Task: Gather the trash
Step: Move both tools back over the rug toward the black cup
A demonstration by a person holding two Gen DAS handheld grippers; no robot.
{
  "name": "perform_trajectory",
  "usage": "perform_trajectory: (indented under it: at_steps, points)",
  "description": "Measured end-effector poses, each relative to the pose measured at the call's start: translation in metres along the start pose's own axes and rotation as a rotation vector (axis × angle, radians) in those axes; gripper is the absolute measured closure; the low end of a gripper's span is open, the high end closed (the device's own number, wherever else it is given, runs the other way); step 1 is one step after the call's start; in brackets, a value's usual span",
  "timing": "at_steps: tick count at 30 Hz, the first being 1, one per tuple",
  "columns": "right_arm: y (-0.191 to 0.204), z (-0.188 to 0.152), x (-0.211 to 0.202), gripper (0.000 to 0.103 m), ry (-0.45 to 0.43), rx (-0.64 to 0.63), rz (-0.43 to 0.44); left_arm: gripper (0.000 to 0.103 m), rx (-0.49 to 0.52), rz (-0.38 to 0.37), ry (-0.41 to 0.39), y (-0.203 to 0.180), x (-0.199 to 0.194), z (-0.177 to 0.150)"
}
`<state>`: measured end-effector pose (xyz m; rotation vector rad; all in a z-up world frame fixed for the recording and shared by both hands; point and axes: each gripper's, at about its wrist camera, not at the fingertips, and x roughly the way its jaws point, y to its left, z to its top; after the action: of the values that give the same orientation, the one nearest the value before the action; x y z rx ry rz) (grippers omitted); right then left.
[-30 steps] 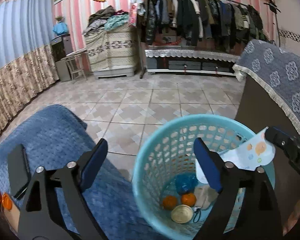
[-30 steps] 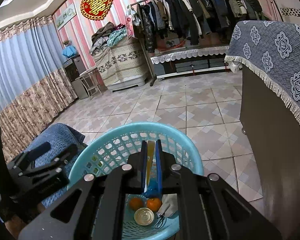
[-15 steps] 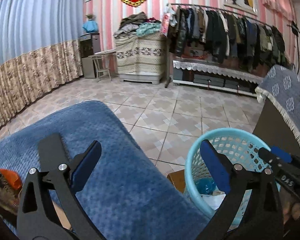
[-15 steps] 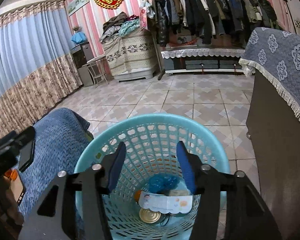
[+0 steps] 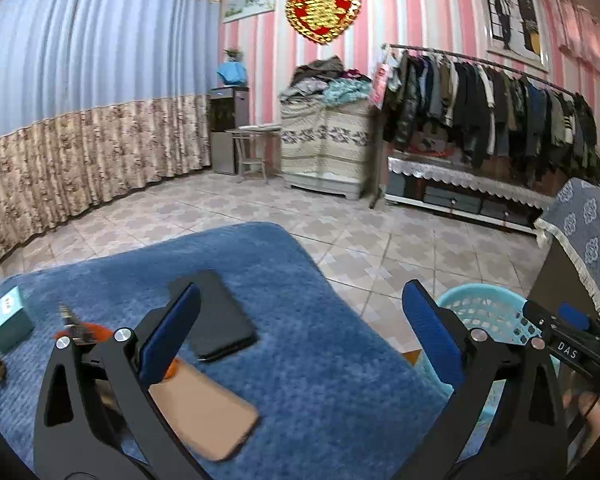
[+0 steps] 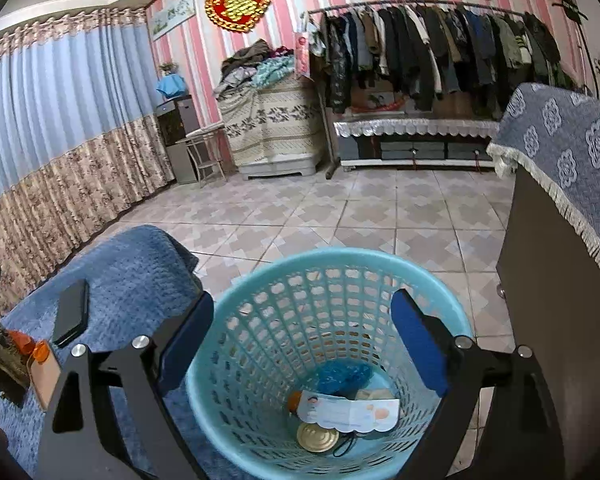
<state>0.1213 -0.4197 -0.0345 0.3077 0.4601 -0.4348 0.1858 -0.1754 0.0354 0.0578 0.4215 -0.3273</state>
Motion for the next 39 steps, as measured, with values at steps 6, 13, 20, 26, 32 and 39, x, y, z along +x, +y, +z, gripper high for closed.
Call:
perform_trajectory:
  at_steps: [6, 13, 20, 26, 32, 39]
  points:
    - [0.036, -0.003, -0.013, 0.011, -0.004, -0.051, 0.041, 0.006, -0.008, 0.068, -0.026, 0.034, -0.032, -0.006]
    - [0.093, -0.013, -0.029, 0.011, -0.010, -0.149, 0.115, 0.006, -0.036, 0.146, -0.023, 0.080, -0.067, -0.020]
    - [0.148, -0.029, -0.046, 0.011, -0.007, -0.246, 0.204, 0.006, -0.084, 0.249, -0.024, 0.131, -0.098, -0.039]
    - [0.184, -0.044, -0.062, 0.011, 0.000, -0.295, 0.287, 0.006, -0.124, 0.330, -0.001, 0.172, -0.114, -0.057]
    - [0.202, -0.054, -0.071, 0.011, -0.013, -0.341, 0.329, 0.006, -0.162, 0.383, 0.032, 0.204, -0.118, -0.075]
    - [0.211, -0.059, -0.061, 0.011, 0.016, -0.334, 0.340, 0.006, -0.190, 0.418, 0.077, 0.229, -0.116, -0.095]
